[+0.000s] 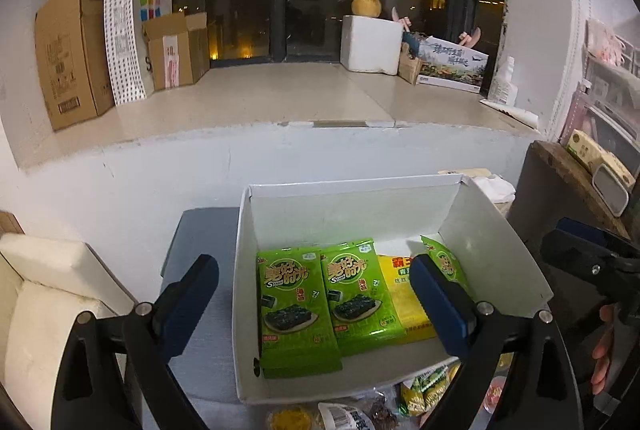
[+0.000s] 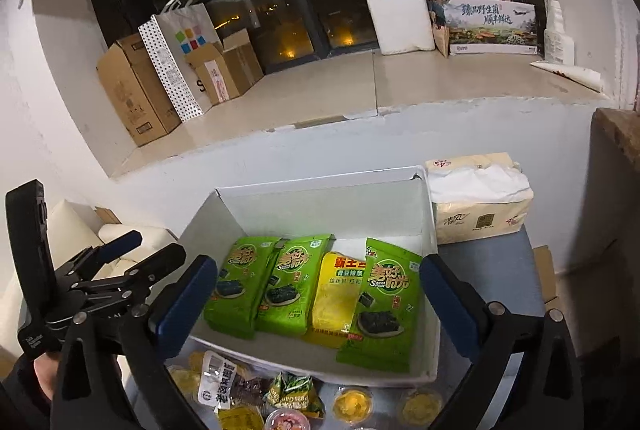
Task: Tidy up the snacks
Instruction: 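Lower both green bags into the white box and open both grippers, then grasp the large red jelly cup with the right gripper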
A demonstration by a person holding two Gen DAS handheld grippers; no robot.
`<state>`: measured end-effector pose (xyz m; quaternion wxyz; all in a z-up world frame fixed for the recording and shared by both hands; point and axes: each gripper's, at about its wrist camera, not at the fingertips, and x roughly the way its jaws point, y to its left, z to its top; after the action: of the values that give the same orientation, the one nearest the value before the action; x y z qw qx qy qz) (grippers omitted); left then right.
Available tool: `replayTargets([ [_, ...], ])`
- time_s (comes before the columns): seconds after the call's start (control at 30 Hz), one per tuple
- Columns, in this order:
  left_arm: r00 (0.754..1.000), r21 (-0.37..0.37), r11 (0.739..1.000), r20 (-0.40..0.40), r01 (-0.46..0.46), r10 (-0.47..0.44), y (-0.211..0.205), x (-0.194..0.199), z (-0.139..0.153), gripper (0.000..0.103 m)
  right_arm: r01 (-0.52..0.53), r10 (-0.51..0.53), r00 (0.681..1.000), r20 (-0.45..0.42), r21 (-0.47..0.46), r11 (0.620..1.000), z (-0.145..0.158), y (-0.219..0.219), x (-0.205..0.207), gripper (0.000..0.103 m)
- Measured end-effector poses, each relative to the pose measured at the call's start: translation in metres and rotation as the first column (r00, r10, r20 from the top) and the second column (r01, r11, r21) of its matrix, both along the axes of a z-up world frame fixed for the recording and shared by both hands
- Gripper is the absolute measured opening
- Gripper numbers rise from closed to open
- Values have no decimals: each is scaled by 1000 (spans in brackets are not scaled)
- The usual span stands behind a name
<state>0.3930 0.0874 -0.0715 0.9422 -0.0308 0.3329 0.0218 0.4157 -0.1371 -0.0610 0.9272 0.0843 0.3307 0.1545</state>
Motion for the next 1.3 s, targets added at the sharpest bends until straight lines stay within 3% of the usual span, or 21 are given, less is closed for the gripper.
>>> replayTargets([
  [0.23, 1000, 40, 999, 24, 16, -17, -22, -52, 9, 101, -16, 17, 999, 42, -19, 1000, 1, -7, -47, 103],
  [0.37, 999, 27, 999, 35, 34, -35, -34, -96, 1, 103, 8, -4, 999, 51, -82, 997, -11, -12, -83, 103],
  [0.5, 998, -42, 998, 14, 54, -54, -41, -139, -20, 103, 12, -8, 999, 34, -110, 994, -39, -19, -122, 103],
  [0.63, 999, -35, 998, -15, 46, -46, -53, -174, -44, 103, 18, -21, 999, -28, -117, 993, -77, -24, -145, 103],
  [0.8, 999, -59, 998, -29, 18, -20, -54, -205, -63, 103, 31, -44, 995, -92, -138, 990, -116, -24, -150, 103],
  [0.93, 999, -45, 999, -50, -13, 11, -47, -215, -78, 103, 41, -55, 993, -106, -138, 990, -130, -22, -139, 103],
  [1.03, 997, -75, 997, -74, -36, 31, -39, -220, -87, 103, 38, -55, 991, -126, -134, 990, -137, -20, -126, 102],
  [1.27, 997, -32, 999, -75, -27, 25, -37, -228, -96, 103, -10, -18, 980, -198, -141, 990, -157, -10, -92, 69],
  [1.3, 997, -33, 999, -78, -26, 24, -37, -228, -97, 103, -33, 4, 977, -211, -132, 991, -160, -8, -88, 56],
])
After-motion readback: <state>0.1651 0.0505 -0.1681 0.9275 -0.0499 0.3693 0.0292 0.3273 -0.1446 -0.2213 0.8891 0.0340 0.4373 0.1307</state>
